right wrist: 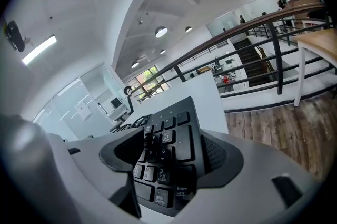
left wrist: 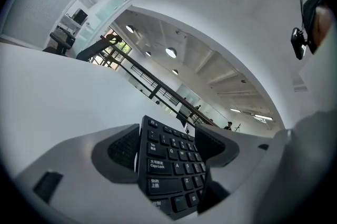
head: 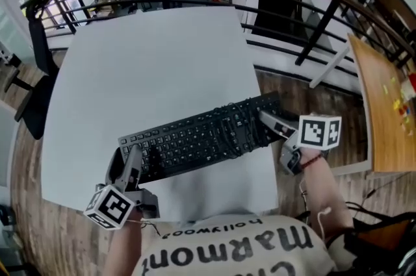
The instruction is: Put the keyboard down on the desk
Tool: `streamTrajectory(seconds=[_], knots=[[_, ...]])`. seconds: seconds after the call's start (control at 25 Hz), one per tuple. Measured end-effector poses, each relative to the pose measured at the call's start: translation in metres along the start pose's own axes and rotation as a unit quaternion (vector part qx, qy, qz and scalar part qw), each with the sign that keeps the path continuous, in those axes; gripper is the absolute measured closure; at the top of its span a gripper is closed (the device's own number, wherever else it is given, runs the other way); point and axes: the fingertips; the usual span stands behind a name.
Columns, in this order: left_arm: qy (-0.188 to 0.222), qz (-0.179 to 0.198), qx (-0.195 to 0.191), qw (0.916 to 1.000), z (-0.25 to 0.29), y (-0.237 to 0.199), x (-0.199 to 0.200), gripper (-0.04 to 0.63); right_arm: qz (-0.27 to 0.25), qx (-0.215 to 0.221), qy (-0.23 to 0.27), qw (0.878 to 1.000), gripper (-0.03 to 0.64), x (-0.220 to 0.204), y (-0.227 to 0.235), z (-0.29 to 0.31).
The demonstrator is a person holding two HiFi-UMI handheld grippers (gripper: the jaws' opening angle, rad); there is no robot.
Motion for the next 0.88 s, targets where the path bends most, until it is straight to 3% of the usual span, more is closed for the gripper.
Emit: streamTrajectory(seconds=[0.88], knots=[[0.025,-0.067,0.098,0.9926,0.016,-0.063,-0.023,0.284,-0.015,0.049,-0.106,0.993,0.299,-0.022,0.035,0.099]])
Point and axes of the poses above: the fingertips, and each gripper's own axes: z forward along the fingers, y to its right, x out of its top, and after that the axes turned 15 degrees about -z, right-handed
